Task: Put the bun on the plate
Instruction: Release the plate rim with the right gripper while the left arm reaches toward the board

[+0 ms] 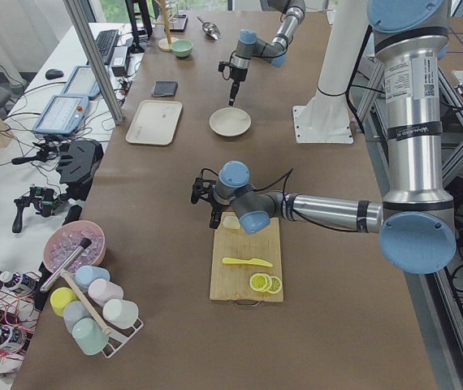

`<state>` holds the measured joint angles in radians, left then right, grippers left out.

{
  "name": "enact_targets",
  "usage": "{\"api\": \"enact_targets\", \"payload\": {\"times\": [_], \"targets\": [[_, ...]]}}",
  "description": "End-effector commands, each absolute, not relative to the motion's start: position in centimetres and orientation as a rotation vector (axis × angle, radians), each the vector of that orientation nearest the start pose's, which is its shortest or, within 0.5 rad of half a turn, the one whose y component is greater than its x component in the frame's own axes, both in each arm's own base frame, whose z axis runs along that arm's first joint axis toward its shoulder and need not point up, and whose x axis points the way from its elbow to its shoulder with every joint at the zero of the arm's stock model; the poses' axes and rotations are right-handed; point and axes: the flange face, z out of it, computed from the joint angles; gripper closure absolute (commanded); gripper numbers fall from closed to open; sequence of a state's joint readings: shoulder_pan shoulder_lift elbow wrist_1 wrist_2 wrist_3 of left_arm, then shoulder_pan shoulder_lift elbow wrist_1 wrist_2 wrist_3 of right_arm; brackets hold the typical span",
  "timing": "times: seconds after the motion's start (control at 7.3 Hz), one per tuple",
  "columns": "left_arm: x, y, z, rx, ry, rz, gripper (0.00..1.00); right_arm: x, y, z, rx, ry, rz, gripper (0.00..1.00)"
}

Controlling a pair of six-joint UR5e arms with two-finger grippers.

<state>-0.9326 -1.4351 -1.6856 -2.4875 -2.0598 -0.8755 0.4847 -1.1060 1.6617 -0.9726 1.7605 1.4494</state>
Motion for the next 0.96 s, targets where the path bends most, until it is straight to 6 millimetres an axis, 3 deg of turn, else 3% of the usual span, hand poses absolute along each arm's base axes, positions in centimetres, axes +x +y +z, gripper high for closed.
{"api": "enact_targets", "payload": {"times": [0.0, 0.68, 0.82], "targets": [[23.8, -40.8, 57.8, 0.329, 0.886, 0.05, 0.03, -51.0, -42.3, 28.5, 0.181, -1.15, 0.229, 0.0], [22.6, -39.1, 58.8, 0.325, 0.863, 0.09, 0.04, -50.0, -43.3, 28.4, 0.172, -1.154, 0.237, 0.0], [22.4, -38.5, 59.0, 0.318, 0.86, 0.094, 0.12, -50.0, -43.3, 28.6, 0.17, -1.15, 0.238, 0.0]]}}
